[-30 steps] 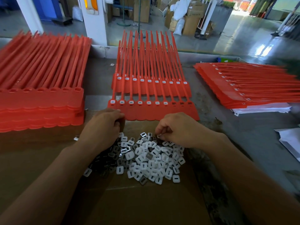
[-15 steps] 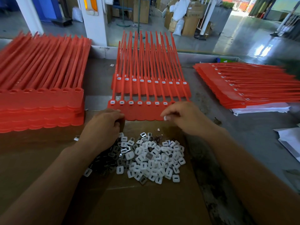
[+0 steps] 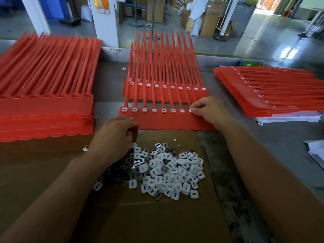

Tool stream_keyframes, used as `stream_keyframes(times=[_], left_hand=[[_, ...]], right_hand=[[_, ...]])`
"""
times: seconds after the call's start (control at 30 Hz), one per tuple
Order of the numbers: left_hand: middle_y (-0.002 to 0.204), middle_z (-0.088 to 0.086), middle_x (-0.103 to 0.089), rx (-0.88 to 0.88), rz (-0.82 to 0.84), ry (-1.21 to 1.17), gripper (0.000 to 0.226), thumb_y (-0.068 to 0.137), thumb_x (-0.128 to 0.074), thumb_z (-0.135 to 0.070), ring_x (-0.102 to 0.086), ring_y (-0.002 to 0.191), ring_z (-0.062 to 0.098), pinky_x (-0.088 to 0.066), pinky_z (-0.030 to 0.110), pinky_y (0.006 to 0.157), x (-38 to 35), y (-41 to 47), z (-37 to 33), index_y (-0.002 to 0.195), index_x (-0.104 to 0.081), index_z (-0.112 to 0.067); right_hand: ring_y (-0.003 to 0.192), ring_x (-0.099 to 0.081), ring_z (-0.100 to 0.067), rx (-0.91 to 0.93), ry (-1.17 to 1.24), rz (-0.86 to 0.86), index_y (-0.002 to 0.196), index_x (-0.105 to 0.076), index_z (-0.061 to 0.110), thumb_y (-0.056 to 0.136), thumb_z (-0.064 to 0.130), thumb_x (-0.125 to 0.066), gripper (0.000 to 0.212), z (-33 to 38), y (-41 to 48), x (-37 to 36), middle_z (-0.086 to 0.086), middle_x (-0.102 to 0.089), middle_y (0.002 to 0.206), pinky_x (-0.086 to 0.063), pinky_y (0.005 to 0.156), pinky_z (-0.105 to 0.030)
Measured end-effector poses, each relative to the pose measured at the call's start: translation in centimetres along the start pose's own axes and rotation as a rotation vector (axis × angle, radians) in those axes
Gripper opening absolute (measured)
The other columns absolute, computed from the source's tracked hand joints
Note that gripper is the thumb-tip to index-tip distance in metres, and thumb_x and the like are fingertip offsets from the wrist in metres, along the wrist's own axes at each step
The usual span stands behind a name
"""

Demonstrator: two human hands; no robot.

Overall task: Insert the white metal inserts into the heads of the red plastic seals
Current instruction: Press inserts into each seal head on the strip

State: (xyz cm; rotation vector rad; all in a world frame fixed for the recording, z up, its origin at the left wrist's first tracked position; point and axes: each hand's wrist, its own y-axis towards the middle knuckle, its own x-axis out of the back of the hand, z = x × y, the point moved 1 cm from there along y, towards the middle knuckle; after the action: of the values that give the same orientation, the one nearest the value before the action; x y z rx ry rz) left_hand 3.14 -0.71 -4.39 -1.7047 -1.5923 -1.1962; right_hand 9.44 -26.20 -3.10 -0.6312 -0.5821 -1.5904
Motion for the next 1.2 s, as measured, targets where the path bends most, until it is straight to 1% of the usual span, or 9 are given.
stream_keyframes(times=[0.17,0.3,0.57,0.67,0.73,0.83,1.0,1.1,1.2], left_hand=[[0.134,0.002,-0.051,0.005,0.009,0.008,0.038,0.087,-0.046,-0.003,-0.043,0.124,0.017,-0.027,0.025,0.103,0.1,-0.1,-0.1,0.121,-0.06,-0.013],[0.134,0.002,-0.051,0.008,0.009,0.008,0.037,0.087,-0.046,-0.002,-0.043,0.124,0.018,-0.028,0.028,0.104,0.1,-0.1,-0.1,0.12,-0.06,-0.013],[0.133,0.002,-0.052,-0.005,0.01,0.012,0.038,0.087,-0.047,-0.002,-0.044,0.124,0.017,-0.028,0.028,0.104,0.0,-0.1,-0.1,0.12,-0.06,-0.013],[0.133,0.003,-0.052,0.0,0.007,0.013,0.037,0.086,-0.047,-0.002,-0.044,0.123,0.018,-0.029,0.028,0.104,0.0,-0.1,-0.1,0.12,-0.061,-0.012],[0.132,0.003,-0.053,0.0,0.002,0.011,0.037,0.086,-0.047,-0.001,-0.045,0.123,0.019,-0.029,0.029,0.104,0.0,-0.1,-0.1,0.119,-0.061,-0.011],[0.131,0.003,-0.054,0.006,-0.002,0.002,0.037,0.086,-0.048,-0.001,-0.046,0.122,0.019,-0.03,0.029,0.103,0.0,-0.1,-0.1,0.118,-0.062,-0.012],[0.132,0.004,-0.053,0.007,0.001,0.008,0.037,0.086,-0.048,-0.001,-0.046,0.123,0.02,-0.03,0.03,0.104,0.1,-0.1,-0.2,0.118,-0.062,-0.011],[0.133,0.004,-0.052,0.012,0.01,0.015,0.037,0.087,-0.047,-0.002,-0.045,0.123,0.02,-0.03,0.031,0.104,0.1,-0.1,-0.3,0.12,-0.061,-0.011],[0.133,0.003,-0.051,0.014,0.016,0.017,0.037,0.087,-0.046,-0.003,-0.044,0.123,0.019,-0.03,0.03,0.104,0.2,-0.1,-0.3,0.121,-0.06,-0.012]], right_hand=[[0.076,-0.051,-0.002,-0.004,-0.042,0.021,0.09,-0.07,0.015,0.084,0.013,-0.065,0.007,0.1,0.1,0.3,0.006,-0.059,0.082,-0.036,0.062,-0.016],[0.072,-0.05,0.0,0.018,-0.031,-0.004,0.072,-0.063,0.021,0.08,0.008,-0.068,0.017,0.2,0.2,0.2,0.013,-0.057,0.073,-0.038,0.061,-0.014],[0.072,-0.055,-0.006,-0.122,0.054,0.006,0.064,-0.066,0.019,0.066,-0.003,-0.074,0.024,1.0,1.2,0.5,0.006,-0.061,0.066,-0.04,0.062,-0.014],[0.081,-0.055,-0.01,-0.174,0.007,0.044,0.074,-0.071,0.013,0.065,-0.002,-0.075,0.018,1.4,1.7,0.7,0.005,-0.06,0.068,-0.041,0.076,-0.021],[0.079,-0.054,-0.01,-0.2,-0.019,0.079,0.085,-0.072,0.008,0.069,-0.003,-0.072,0.02,1.6,2.0,0.8,0.003,-0.06,0.071,-0.044,0.076,-0.022],[0.077,-0.056,-0.013,-0.247,0.085,0.096,0.071,-0.066,0.013,0.073,-0.006,-0.066,0.019,1.5,2.2,0.9,0.0,-0.059,0.071,-0.047,0.069,-0.02],[0.072,-0.052,-0.003,-0.111,0.005,0.001,0.064,-0.063,0.023,0.071,0.004,-0.074,0.023,0.8,1.1,0.5,0.009,-0.06,0.07,-0.039,0.063,-0.018],[0.075,-0.052,-0.003,-0.026,-0.016,0.014,0.075,-0.064,0.023,0.077,0.011,-0.072,0.014,0.4,-0.1,0.6,0.012,-0.059,0.074,-0.04,0.067,-0.018],[0.072,-0.052,0.003,0.073,-0.05,0.047,0.087,-0.065,0.021,0.08,0.013,-0.07,0.012,1.1,-1.8,1.0,0.014,-0.058,0.077,-0.038,0.065,-0.01]])
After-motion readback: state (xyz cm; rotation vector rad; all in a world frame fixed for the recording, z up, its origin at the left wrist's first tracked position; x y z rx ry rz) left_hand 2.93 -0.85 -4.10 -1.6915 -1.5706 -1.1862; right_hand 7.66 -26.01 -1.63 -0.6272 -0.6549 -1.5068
